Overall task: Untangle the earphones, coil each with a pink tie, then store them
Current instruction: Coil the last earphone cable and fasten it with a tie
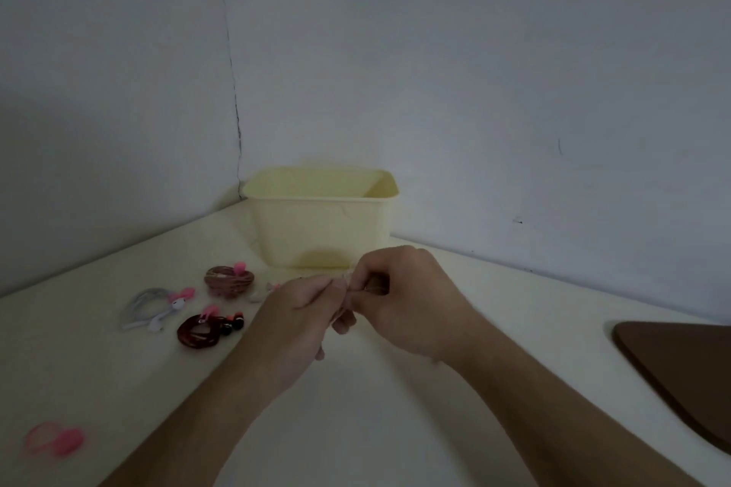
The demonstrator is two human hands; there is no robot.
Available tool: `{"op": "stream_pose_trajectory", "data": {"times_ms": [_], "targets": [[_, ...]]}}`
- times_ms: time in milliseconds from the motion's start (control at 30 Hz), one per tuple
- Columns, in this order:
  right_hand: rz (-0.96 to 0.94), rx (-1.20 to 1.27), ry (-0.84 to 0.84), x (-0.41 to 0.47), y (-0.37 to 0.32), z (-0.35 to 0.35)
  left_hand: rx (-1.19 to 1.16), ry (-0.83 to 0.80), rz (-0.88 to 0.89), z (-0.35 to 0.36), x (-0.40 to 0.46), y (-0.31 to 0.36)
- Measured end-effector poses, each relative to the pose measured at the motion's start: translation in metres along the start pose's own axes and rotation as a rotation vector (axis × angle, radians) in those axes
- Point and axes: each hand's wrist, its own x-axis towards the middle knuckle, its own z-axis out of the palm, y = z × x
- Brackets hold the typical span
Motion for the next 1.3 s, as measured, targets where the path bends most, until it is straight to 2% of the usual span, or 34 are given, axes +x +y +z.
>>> {"op": "stream_pose_trajectory", "data": {"times_ms": [100,233,400,500,600,767,1167,1300], "targets": [[-0.033,0.063,0.018,0.001,0.0,-0.003,-0.197,-0.073,-0.131,-0.002,0.003,0.006],[-0.038,0.15,0.052,0.003,0.005,-0.001,-0.348,-0.181,-0.268,-0.006,0.006,0.011],[-0.021,0.373,0.012,0.006,0.012,0.003,-0.543,-0.333,-0.19,-0.014,-0.004,0.015],[-0.01,0.537,-0.046,0.004,0.012,0.003,-0.597,-0.348,-0.138,-0.016,-0.005,0.013],[0.007,0.526,-0.088,0.002,0.013,0.004,-0.72,-0.268,-0.113,-0.018,-0.004,0.014],[0.068,0.501,-0.164,0.001,0.009,0.013,-0.862,-0.032,-0.086,-0.025,0.002,0.014],[0.138,0.233,-0.199,-0.003,-0.004,0.021,-0.841,0.254,-0.027,-0.025,0.003,0.016],[0.079,0.16,-0.19,-0.005,-0.008,0.022,-0.852,0.314,-0.006,-0.025,0.004,0.015]]}}
